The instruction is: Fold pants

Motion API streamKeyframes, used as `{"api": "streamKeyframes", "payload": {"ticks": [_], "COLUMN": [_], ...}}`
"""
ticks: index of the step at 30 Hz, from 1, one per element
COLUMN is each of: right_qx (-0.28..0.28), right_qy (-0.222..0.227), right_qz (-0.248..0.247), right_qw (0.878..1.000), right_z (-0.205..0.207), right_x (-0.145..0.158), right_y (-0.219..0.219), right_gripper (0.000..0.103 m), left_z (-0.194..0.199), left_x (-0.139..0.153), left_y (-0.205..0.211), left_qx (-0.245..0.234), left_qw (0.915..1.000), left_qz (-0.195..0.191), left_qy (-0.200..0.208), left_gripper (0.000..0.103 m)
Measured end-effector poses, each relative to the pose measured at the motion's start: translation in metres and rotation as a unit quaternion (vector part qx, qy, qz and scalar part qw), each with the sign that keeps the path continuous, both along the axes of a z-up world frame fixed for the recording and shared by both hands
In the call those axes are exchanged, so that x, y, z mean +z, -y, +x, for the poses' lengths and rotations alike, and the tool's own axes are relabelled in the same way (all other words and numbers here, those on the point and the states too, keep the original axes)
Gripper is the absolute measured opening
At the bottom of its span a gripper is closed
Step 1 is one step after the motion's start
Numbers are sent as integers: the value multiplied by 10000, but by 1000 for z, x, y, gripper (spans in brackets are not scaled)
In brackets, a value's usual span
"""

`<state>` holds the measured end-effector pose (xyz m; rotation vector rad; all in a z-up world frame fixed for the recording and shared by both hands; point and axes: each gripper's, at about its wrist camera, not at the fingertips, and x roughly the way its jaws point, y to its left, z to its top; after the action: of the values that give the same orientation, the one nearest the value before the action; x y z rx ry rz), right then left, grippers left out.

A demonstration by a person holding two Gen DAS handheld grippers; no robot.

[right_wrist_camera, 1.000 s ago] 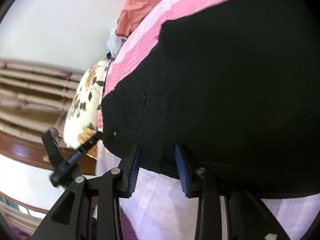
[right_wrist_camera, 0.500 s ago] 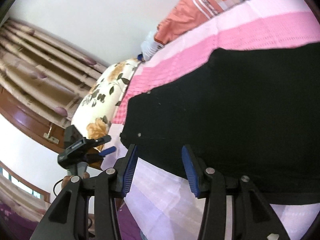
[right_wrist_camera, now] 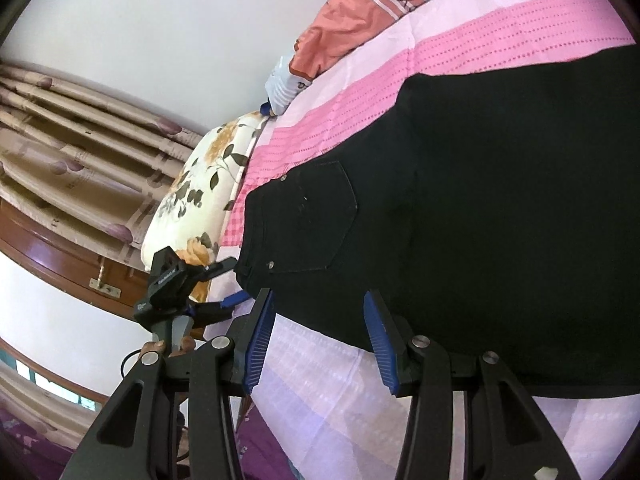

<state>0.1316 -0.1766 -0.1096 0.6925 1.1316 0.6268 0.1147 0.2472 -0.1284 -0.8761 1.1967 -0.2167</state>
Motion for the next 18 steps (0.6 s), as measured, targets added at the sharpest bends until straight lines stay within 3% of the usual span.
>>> {"api": "streamKeyframes", "payload": {"ticks": [4, 10, 13, 17, 18], "right_qx": [21, -70, -68, -83, -86], "right_qy": [-178, -378, -426, -512, -525], "right_qz": [30, 142, 128, 143, 144], "right_qw": [9998, 9992, 9990, 9986, 9985], "right_z": [0, 0, 2, 4, 4], "right_x": [-7, -14, -16, -19, -20], "right_y": [-2, 2, 1, 1, 0], "right_gripper": [52, 55, 56, 59, 60], "left_z": [7, 2, -1, 0, 1], "left_x": [-3, -10, -16, -12, -9], "left_y": [0, -6, -15, -7, -3], "left_qx": [27, 134, 369, 274, 234], "left_qw": [9999, 9974, 9951, 9935, 9950], "left_qz": [-105, -663, -916, -1097, -965], "left_qy": [5, 262, 110, -130, -138], "left_gripper": [77, 77, 76, 76, 76]}}
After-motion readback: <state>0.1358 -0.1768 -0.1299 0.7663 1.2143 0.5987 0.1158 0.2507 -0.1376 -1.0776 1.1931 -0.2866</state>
